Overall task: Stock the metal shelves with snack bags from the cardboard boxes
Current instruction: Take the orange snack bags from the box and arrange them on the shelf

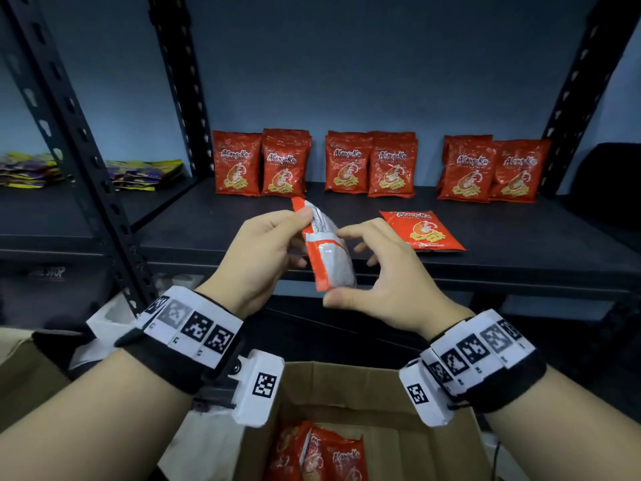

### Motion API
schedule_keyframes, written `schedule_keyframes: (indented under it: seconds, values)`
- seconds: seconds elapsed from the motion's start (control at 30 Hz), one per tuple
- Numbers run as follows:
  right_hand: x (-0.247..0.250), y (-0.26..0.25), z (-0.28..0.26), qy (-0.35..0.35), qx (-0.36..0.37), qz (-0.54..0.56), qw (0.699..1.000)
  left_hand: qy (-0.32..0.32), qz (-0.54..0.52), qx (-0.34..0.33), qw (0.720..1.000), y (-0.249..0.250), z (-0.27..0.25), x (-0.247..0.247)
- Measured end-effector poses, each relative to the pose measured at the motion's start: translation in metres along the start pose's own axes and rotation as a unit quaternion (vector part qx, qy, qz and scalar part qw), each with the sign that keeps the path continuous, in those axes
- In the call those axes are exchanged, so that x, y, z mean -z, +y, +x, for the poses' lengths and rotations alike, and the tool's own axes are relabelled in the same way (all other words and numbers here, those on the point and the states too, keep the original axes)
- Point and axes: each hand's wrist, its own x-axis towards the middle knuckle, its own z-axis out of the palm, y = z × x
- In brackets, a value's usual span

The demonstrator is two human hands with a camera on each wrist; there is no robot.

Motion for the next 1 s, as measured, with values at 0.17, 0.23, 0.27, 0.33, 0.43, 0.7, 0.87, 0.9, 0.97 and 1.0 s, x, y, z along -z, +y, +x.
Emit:
schedule_keyframes:
  seconds: [0.17,0.23,0.27,0.33,0.43,0.7,0.87,0.9,0.97,1.0]
  values:
    - [-0.009,-0.004,0.001,0.03,0.006,-0.018,0.999,0.02,0.064,-0.041,0.997,-0.002,0.001,0.003]
    - [-0.01,-0.003,0.002,0.051,0.004,0.005,0.999,0.015,0.109,-0.084,0.99,-0.003,0.0,0.005]
    - [-0.01,-0.002,0.002,0.053,-0.011,0.026,0.998,0.013,0.123,-0.103,0.987,-0.003,-0.001,0.006]
    - [-0.006,-0.003,0.002,0.04,-0.078,0.092,0.992,0.013,0.152,-0.127,0.98,-0.005,0.0,0.012]
    - [0.001,-0.003,0.002,-0.013,-0.136,0.166,0.977,0.015,0.16,-0.109,0.981,-0.011,0.004,0.022]
    - [-0.002,-0.006,0.006,0.059,-0.167,0.236,0.956,-0.07,0.113,0.002,0.991,-0.006,-0.001,0.018]
    - [-0.001,-0.006,0.01,0.088,-0.206,0.307,0.925,-0.043,0.108,0.009,0.993,0.001,0.002,0.024]
    - [-0.001,-0.004,0.012,0.081,-0.213,0.312,0.923,-0.04,0.111,0.009,0.993,0.002,0.002,0.025]
    - [0.001,-0.003,0.016,0.07,-0.215,0.301,0.927,-0.029,0.108,0.007,0.994,0.003,0.004,0.026]
    - [0.002,-0.001,0.017,0.066,-0.21,0.291,0.931,-0.025,0.103,0.006,0.994,0.003,0.004,0.026]
